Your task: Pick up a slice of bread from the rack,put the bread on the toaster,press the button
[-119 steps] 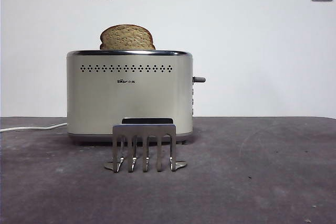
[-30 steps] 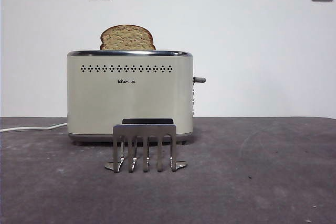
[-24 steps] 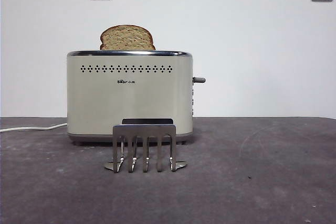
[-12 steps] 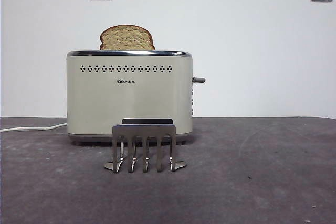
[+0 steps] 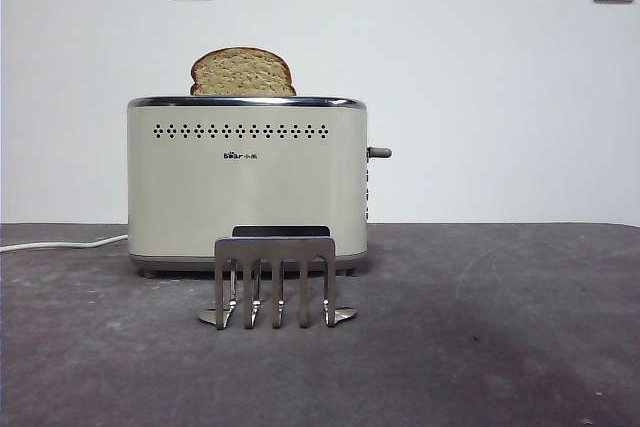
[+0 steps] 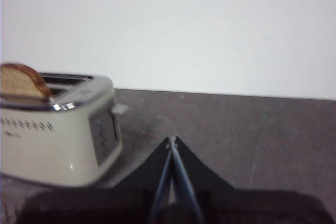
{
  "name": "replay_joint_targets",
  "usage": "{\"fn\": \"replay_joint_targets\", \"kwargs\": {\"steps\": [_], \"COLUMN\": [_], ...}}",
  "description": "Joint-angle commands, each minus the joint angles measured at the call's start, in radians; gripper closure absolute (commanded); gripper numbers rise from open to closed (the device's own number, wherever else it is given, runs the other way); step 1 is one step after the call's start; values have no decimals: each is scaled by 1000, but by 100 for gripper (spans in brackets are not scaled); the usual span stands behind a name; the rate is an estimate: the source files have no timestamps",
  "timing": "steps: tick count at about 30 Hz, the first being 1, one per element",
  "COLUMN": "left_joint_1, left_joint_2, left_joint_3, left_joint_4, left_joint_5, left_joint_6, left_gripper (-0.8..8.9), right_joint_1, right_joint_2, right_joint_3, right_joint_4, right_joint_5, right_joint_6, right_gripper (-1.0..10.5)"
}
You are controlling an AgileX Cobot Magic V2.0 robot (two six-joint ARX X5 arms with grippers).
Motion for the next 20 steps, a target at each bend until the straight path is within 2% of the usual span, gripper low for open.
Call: {"fn": "replay_joint_targets", "kwargs": {"steps": [1, 8, 11, 14, 20], "left_joint_1": [2, 2, 2, 2, 2], "left_joint_2": [-3, -3, -3, -3, -3], "left_joint_3": [-13, -13, -13, -13, -13], "left_joint_4": [-2, -2, -2, -2, -2], "left_joint_5": [1, 1, 1, 1, 1], "left_joint_6": [-10, -10, -10, -10, -10], "left_gripper": [814, 814, 814, 814, 814], "right_joint_1": [-1, -1, -1, -1, -1], "right_joint_2": [-57, -182, -217, -239, -275], "right_joint_3": [-91, -274, -323, -352, -359], "right_joint_4": [28, 40, 40, 40, -56], "right_joint_5": [8, 8, 10, 36, 87], "right_joint_6": [16, 18, 43, 71, 69], "right_gripper": [946, 946, 946, 946, 946]}}
